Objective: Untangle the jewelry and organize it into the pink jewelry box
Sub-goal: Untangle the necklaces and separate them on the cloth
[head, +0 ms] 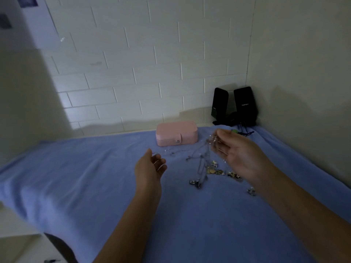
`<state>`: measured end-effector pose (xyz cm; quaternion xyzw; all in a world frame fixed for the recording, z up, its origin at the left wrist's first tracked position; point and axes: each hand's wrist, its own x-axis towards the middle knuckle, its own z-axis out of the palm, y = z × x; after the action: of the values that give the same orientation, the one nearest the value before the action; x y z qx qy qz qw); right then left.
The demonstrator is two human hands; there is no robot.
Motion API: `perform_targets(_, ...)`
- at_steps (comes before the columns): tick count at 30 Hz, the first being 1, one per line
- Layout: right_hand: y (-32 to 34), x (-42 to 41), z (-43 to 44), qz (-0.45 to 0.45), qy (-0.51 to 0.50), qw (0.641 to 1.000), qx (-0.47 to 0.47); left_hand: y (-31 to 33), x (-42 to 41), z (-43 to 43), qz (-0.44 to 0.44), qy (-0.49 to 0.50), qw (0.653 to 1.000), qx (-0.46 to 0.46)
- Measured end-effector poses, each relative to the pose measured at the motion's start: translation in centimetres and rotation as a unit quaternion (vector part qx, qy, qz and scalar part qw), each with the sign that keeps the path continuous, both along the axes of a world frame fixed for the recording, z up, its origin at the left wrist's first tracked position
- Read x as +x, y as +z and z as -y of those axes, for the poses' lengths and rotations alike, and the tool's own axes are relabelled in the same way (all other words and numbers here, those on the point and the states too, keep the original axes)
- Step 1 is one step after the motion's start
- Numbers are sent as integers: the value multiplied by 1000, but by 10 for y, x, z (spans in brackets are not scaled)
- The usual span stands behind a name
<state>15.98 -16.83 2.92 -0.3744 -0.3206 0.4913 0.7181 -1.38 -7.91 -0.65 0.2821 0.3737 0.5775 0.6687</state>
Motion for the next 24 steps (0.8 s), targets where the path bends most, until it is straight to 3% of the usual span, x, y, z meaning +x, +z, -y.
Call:
perform_targets(2,2,2,0,-39,-10,999,17,1,-4,-3,16,37,999,-28)
perform_targets(4,4,4,1,-16,-27,999,20,1,-6,-5,6,58,998,-36)
perform_targets(7,8,2,6,94,-13,995,18,-3,-3,-6,-140,39,987,66)
perform_targets(9,10,-4,10,149,12,989,25,-2,4,3,-171,-54,971,155)
perform_targets(12,11,-14,15,269,26,963,25,0,11,16,-116,-235,942,209)
perform_targets(15,9,-19,16,354,33,935,19,-1,10,21,-102,-341,900,253)
perform_targets(21,9,-24,19,406,32,913,14,-1,8,23,-106,-381,884,248)
perform_targets(24,10,-21,19,439,26,898,3,4,7,24,-54,-364,902,226)
